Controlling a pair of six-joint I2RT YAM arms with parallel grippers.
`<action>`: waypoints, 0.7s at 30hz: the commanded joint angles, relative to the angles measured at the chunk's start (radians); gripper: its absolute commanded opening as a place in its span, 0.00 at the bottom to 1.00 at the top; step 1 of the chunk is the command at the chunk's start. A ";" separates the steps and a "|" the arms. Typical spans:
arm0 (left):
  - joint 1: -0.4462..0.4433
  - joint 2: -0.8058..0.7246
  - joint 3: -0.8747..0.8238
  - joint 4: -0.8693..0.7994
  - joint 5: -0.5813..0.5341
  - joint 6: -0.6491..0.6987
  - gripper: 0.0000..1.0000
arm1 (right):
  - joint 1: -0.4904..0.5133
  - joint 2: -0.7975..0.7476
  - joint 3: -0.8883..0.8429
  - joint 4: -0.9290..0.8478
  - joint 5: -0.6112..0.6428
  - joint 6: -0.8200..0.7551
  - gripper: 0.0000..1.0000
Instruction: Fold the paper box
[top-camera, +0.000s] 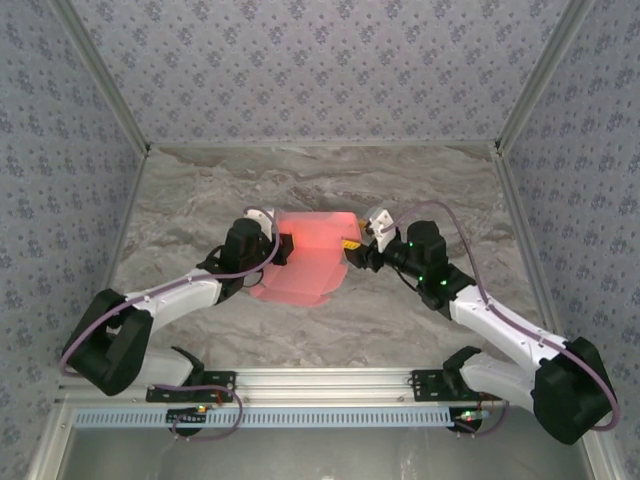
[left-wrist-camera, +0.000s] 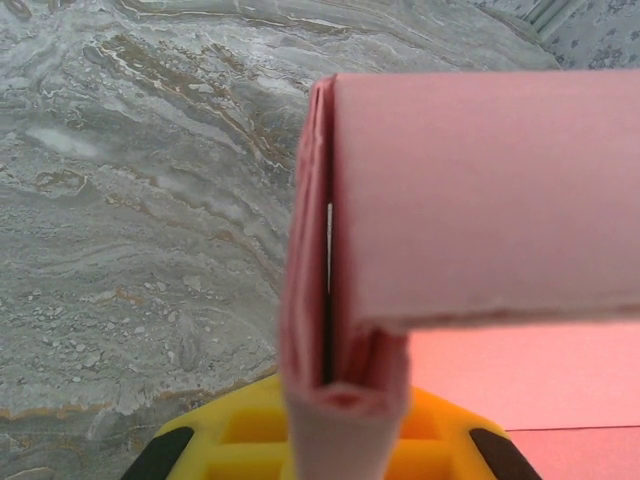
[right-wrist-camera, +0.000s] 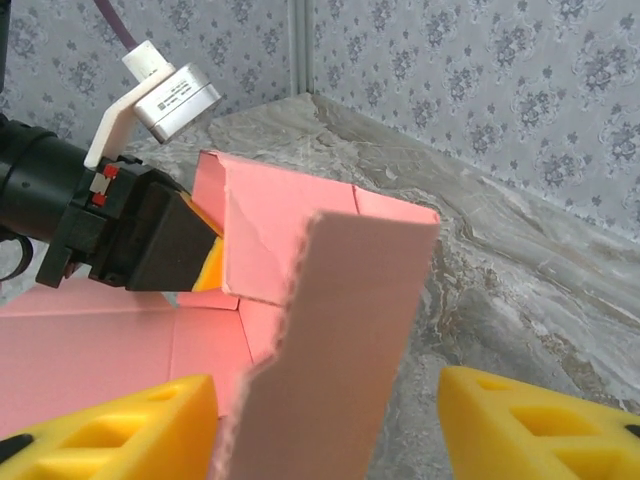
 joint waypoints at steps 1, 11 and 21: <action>-0.009 -0.007 0.006 0.032 -0.019 -0.036 0.02 | 0.033 0.007 0.014 0.037 0.020 0.013 0.58; -0.029 0.001 -0.013 0.016 -0.137 -0.066 0.02 | 0.163 0.050 0.027 0.056 0.269 -0.022 0.42; -0.032 0.015 -0.028 0.018 -0.227 -0.055 0.02 | 0.191 0.085 0.068 -0.031 0.271 -0.080 0.44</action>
